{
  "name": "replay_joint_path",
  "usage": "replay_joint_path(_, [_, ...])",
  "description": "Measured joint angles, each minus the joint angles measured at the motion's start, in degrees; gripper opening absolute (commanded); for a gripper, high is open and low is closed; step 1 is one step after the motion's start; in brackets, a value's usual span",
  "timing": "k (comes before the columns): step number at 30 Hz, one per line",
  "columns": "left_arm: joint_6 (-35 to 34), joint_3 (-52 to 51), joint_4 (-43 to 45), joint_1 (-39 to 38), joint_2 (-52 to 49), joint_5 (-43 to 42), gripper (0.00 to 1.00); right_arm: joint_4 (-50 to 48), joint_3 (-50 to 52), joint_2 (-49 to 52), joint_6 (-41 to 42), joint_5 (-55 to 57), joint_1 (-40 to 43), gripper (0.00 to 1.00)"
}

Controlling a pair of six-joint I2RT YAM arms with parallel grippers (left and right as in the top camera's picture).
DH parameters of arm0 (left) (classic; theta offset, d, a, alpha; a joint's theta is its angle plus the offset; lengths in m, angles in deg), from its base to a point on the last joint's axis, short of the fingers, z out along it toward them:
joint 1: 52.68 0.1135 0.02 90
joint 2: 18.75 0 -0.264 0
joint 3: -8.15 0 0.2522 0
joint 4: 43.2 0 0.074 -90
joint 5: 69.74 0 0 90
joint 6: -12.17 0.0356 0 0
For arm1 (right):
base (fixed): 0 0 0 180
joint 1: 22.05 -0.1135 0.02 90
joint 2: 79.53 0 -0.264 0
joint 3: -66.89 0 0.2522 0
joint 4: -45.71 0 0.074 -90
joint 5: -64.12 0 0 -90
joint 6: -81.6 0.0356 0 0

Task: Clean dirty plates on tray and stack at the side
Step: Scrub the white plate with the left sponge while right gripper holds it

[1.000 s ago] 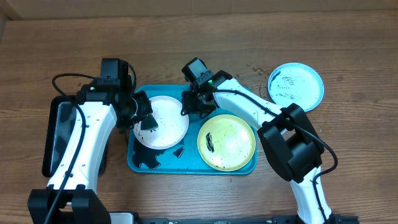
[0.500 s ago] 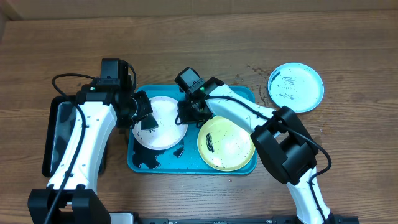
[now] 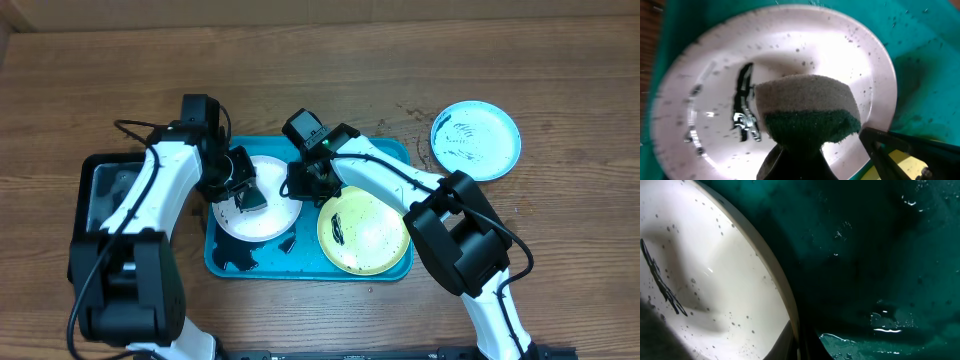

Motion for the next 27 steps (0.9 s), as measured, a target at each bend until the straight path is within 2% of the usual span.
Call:
replay_joint_path(9, [0.22, 0.00, 1.73, 0.00, -7.04, -2.97, 0.04, -0.33, 0.00, 0.00, 1.95, 0.00, 0.00, 0.04])
replay_joint_path(13, [3.21, 0.13, 2.62, -0.11, -8.11, -1.49, 0.04, -0.48, 0.02, 0.00, 2.25, 0.02, -0.02, 0.04])
replay_joint_path(21, [6.10, 2.47, -0.02, -1.07, -8.26, 16.24, 0.04, -0.42, 0.02, 0.00, 2.43, 0.55, -0.09, 0.04])
replay_joint_path(27, [6.54, 6.56, -4.66, -1.05, -10.05, 23.74, 0.04, -0.22, 0.00, 0.00, 2.45, 0.72, -0.13, 0.04])
